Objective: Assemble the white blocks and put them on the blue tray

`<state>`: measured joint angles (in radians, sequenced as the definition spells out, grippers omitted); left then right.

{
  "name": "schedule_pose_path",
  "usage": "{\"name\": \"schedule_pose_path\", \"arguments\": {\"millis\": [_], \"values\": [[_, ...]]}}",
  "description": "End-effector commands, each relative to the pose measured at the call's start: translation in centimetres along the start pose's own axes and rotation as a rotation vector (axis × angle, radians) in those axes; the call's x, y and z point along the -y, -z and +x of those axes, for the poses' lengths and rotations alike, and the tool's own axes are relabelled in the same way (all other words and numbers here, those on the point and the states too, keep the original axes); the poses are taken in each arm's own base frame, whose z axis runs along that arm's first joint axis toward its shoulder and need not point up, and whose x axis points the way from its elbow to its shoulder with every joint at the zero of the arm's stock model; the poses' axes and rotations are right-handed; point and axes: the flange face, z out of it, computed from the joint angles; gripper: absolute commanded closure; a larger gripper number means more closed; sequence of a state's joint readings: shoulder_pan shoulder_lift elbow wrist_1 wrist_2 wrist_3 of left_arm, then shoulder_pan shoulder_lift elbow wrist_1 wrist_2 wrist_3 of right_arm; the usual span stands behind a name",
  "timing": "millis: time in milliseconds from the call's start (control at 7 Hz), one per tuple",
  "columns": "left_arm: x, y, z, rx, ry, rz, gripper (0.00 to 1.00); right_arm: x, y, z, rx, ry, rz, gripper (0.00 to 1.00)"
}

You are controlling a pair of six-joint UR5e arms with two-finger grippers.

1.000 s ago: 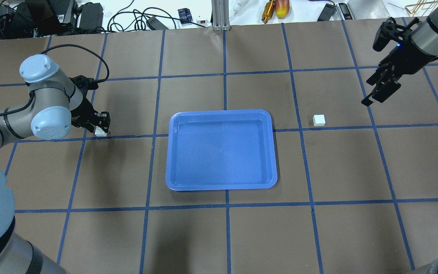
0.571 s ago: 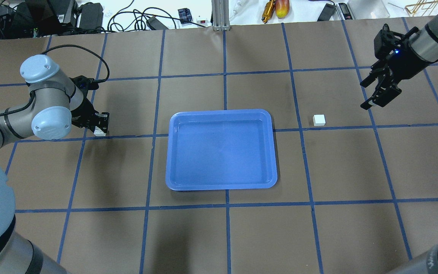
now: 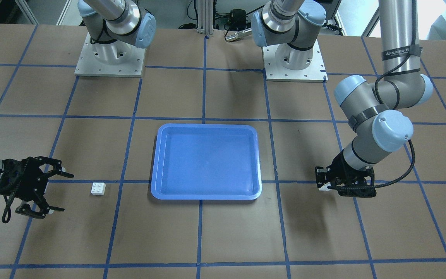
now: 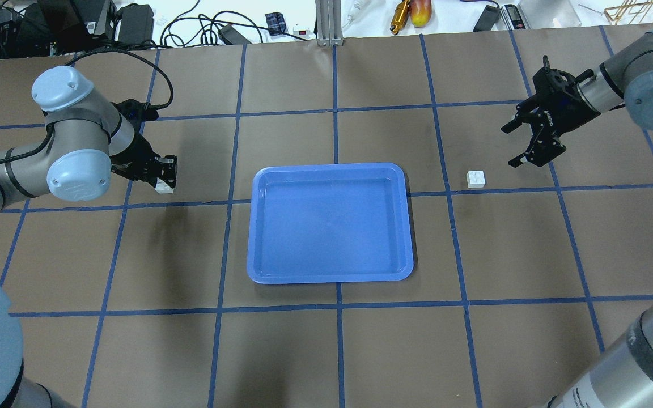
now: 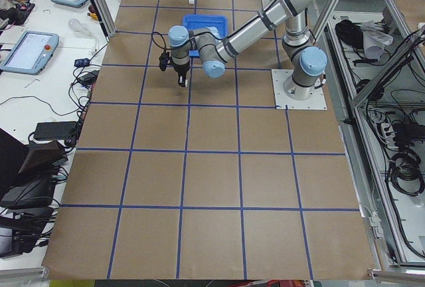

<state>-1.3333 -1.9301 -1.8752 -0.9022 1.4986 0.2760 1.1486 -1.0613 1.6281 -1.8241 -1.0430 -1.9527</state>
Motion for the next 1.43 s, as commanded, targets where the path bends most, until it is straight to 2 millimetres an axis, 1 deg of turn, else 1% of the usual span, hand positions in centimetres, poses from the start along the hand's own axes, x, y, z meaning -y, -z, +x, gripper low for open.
{"name": "schedule_pose_path", "arguments": {"millis": [0, 143, 286, 429, 571, 714, 857, 1000, 1286], "values": [[-0.9, 2.6, 6.2, -0.008, 0.001, 0.014, 0.79, -0.9, -2.5, -1.3, 0.045, 0.014, 0.001, 0.0], [-1.4, 2.7, 9.7, -0.008, 0.052, 0.012, 0.79, -1.5, -4.9, -3.2, 0.082, 0.052, 0.018, 0.0], [-2.3, 2.7, 13.6, -0.009, 0.062, 0.011, 0.79, -1.7, -5.4, -3.5, 0.062, 0.066, 0.009, 0.0], [-3.4, 2.7, 16.7, -0.012, 0.065, 0.009, 0.79, -1.7, -5.6, -3.7, 0.059, 0.065, 0.008, 0.0], [-4.1, 2.4, 19.6, -0.027, 0.124, 0.006, 0.79, -1.5, -5.7, -3.7, 0.058, 0.069, 0.013, 0.0], [-5.2, 1.9, 22.9, -0.025, 0.134, 0.001, 0.79, -1.5, -5.7, -3.7, 0.057, 0.072, 0.016, 0.0], [-6.6, 1.3, 26.1, -0.019, 0.154, -0.008, 0.79, -1.1, -6.1, -3.6, 0.063, 0.081, 0.017, 0.0], [-7.3, 0.3, 27.7, -0.02, 0.165, -0.01, 0.79, -1.0, -6.4, -3.4, 0.055, 0.102, 0.012, 0.0], [-7.2, -2.0, 28.5, -0.035, 0.19, -0.001, 0.79, -1.0, -6.5, -3.4, 0.055, 0.13, 0.012, 0.0]]}}
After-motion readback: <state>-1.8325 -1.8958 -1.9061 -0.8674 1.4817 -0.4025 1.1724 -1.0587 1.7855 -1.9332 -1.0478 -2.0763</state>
